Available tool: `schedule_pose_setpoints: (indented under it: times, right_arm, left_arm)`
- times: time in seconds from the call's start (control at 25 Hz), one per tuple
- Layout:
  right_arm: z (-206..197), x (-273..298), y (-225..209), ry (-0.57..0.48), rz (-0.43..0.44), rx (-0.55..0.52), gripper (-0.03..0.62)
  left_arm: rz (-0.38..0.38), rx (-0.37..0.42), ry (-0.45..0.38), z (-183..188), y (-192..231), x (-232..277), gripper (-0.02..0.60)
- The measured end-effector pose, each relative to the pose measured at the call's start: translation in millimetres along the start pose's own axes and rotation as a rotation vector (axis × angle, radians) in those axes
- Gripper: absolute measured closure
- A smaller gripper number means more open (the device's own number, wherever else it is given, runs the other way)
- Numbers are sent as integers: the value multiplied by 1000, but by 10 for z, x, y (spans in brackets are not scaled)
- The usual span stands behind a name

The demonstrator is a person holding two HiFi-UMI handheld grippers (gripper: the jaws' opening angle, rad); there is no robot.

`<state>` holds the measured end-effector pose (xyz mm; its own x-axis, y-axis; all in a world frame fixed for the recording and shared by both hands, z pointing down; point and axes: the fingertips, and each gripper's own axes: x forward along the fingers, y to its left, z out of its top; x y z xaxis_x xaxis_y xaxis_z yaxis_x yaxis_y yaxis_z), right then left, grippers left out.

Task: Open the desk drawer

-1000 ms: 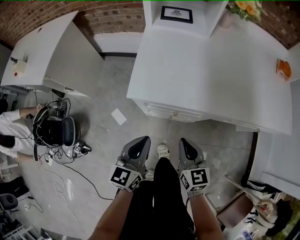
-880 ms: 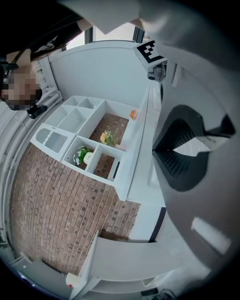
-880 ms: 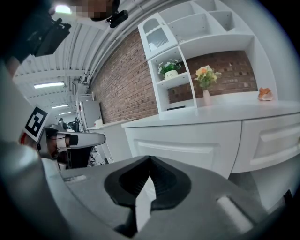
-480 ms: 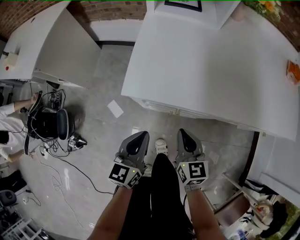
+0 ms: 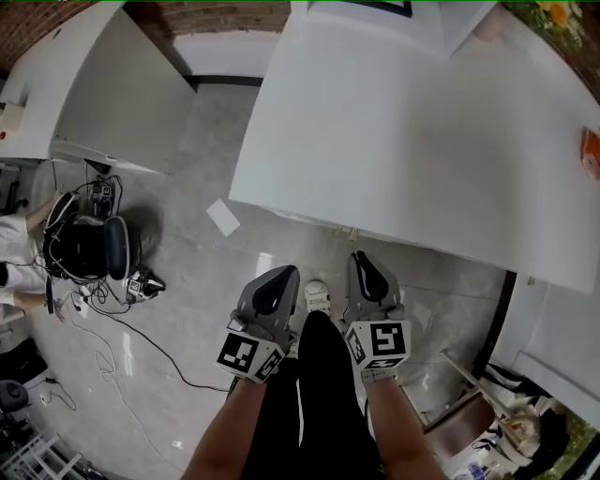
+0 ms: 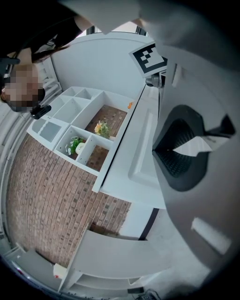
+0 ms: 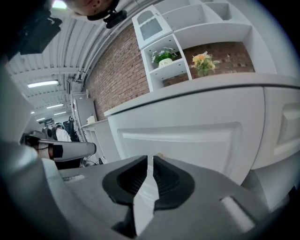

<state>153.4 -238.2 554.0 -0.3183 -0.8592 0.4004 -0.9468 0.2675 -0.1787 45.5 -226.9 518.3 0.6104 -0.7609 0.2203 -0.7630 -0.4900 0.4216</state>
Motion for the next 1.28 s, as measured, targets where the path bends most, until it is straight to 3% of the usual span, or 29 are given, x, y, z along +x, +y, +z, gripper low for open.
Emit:
schedule_pose_setpoints:
  times: [0.48,0.84,1.28]
  right_arm:
    - [-49,328,-104,-76,-91,21,471]
    - [-35,393,-148,-150,-207,91,473]
    - [-49,432,-171,-148,-365,211,490]
  left_arm:
    - [-11,2,-27,-231,147,173,583]
    - [-13,2,-27,-372,272,171,583]
    - [-20,7,-38,-381,332,49,583]
